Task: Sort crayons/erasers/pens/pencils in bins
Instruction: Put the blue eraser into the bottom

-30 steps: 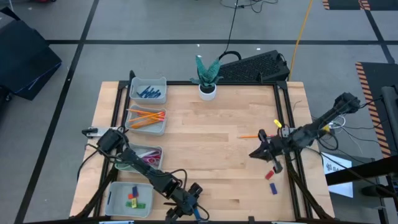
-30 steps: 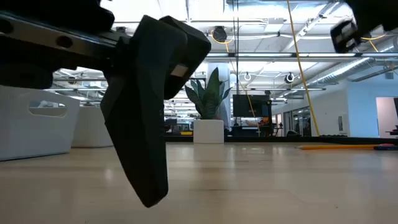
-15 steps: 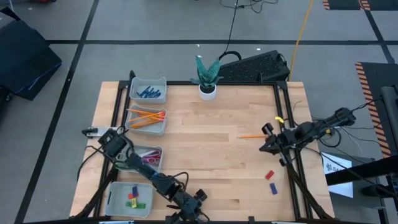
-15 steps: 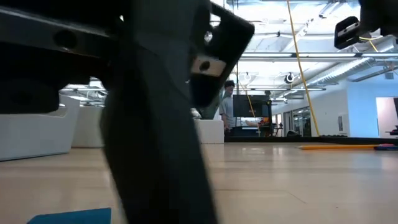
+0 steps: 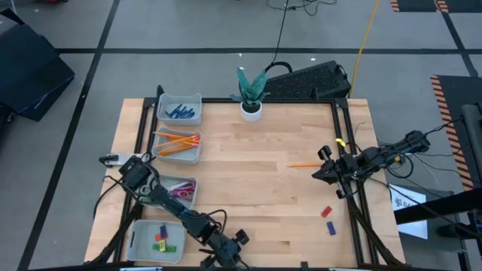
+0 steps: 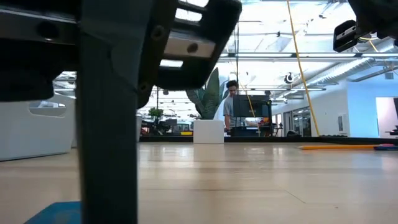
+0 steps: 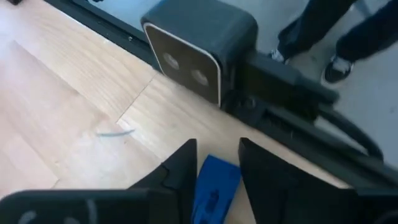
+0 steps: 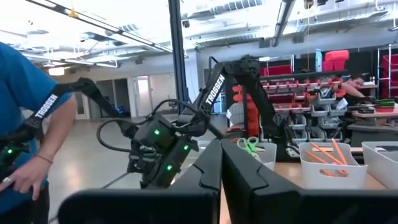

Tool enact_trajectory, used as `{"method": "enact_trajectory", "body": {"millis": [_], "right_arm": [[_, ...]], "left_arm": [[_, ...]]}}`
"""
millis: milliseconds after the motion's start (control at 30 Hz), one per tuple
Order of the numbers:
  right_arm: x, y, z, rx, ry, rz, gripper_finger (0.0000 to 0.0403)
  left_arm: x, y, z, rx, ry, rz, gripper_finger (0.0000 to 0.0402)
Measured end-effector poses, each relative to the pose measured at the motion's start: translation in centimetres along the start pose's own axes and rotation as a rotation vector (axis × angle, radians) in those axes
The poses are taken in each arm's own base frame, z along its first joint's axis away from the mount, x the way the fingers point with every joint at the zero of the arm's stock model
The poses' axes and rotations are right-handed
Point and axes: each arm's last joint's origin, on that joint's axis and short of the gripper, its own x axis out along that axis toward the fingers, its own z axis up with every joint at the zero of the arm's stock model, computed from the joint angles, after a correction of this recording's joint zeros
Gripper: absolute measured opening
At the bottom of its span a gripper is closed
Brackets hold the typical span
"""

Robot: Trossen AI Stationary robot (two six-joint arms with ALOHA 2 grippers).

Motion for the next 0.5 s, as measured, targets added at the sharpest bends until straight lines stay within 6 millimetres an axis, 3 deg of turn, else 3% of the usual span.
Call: {"method": "enact_trajectory", "body": {"millis": [300, 500], "right_arm": [[0.0, 0.0, 0.0, 0.0, 0.0, 0.0, 0.0002], [0.0, 0.0, 0.0, 0.001, -0.001, 0.0, 0.0002]], "left_arm": [[-1.2, -0.1, 0.2, 0.129, 0.046, -0.028, 0.0195], [-1.5, -0.1, 0.4, 0.131, 0.052, -0.035, 0.0189]]}}
